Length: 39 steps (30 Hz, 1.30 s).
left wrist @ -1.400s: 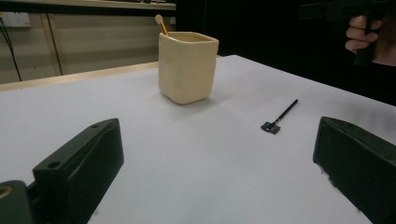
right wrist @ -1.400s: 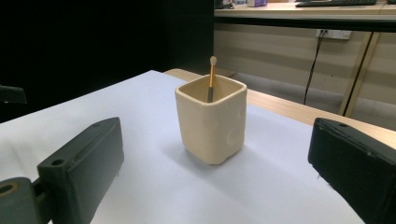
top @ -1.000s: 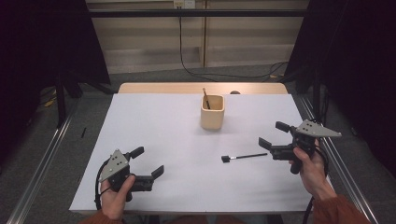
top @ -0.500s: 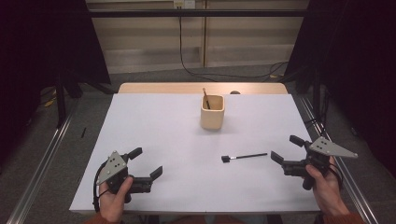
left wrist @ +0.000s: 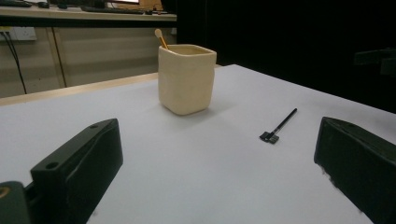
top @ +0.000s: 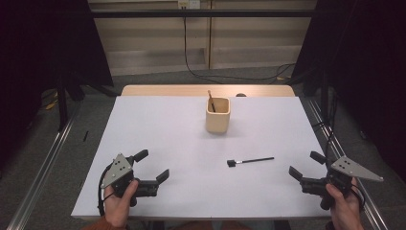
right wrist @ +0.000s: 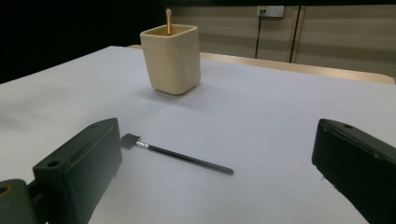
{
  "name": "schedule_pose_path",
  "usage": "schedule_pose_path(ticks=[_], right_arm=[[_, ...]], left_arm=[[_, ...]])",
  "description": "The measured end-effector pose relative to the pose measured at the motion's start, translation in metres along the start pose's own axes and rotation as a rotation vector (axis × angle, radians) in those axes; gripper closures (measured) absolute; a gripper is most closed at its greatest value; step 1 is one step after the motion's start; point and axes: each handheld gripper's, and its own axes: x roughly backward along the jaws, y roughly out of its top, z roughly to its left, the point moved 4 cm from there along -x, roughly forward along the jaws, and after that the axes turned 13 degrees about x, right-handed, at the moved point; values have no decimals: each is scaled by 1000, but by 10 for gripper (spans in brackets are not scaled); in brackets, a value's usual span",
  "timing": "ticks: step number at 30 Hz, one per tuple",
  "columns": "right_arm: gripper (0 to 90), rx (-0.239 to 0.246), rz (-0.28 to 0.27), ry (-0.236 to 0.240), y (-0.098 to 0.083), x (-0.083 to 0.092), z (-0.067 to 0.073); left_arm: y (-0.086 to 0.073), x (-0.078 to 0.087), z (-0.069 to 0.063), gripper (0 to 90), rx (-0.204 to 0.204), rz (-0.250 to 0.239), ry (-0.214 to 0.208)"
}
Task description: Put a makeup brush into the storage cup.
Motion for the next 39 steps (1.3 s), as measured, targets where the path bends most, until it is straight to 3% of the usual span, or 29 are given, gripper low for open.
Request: schedule_pose_path(ticks=[12, 18, 23, 33, 39], right_arm=[[1, 43, -34, 21, 9, -5, 3], [0, 82, -42, 89, 20, -15, 7], [0, 63, -36, 142, 27, -25, 4], [2, 80, -82, 164, 50, -48, 2], [0, 82, -88, 169, 63, -65, -3]], left_arm=[[-2, -1, 0, 15, -7, 18, -27], [-1, 1, -2, 13, -17, 9, -11], [0, 2, -3, 16, -28, 10, 3], [-1, 4, -2, 13, -3, 0, -2], [-1, 0, -1, 14, -13, 10, -9]])
